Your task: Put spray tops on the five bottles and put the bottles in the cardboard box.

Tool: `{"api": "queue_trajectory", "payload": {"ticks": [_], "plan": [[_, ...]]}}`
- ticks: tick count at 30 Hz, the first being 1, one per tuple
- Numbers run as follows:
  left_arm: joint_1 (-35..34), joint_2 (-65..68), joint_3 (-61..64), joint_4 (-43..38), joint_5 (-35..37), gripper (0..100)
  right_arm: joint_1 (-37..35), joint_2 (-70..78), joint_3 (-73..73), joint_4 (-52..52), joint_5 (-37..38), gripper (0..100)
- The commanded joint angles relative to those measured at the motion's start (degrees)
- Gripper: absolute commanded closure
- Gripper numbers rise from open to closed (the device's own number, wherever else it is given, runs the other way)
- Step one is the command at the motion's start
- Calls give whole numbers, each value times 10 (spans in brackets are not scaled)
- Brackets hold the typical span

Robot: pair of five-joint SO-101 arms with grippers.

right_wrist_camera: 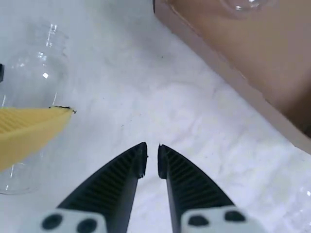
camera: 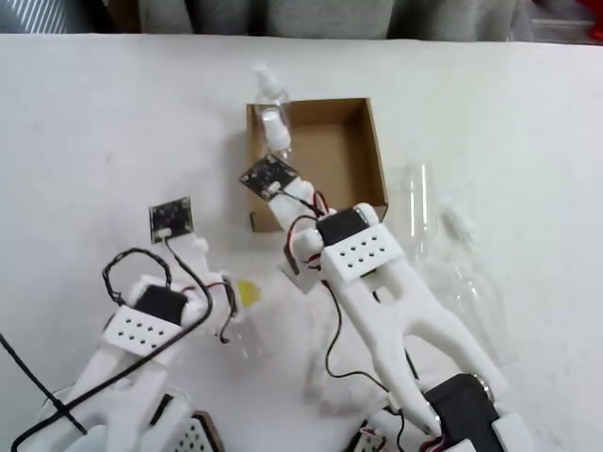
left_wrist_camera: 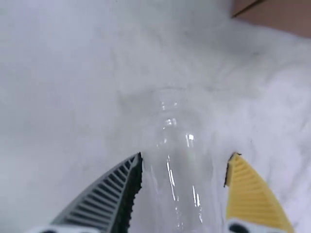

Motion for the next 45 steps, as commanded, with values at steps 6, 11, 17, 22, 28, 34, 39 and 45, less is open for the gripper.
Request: {"api": "queue_trajectory", "payload": {"ticks": [6, 11, 17, 22, 28, 34, 39, 45], "plan": [[-5, 0, 1, -30, -5, 716, 3, -3, -26, 0, 10, 974], [-5, 1, -11, -28, -5, 714, 3, -3, -26, 0, 10, 974], [-4, 2, -30, -3, -4, 717, 3, -3, -27, 0, 10, 974], [-4, 71, -80, 12, -4, 717, 3, -3, -27, 0, 10, 974], [-4, 170, -131, 18, -3, 717, 3, -3, -27, 0, 10, 974], [26, 211, -133, 12, 28, 713, 3, -3, -28, 0, 11, 974], [23, 255, -145, -7, 30, 717, 3, -3, -28, 0, 11, 975], [22, 328, -178, -8, 31, 717, 3, -3, -28, 0, 11, 975]]}}
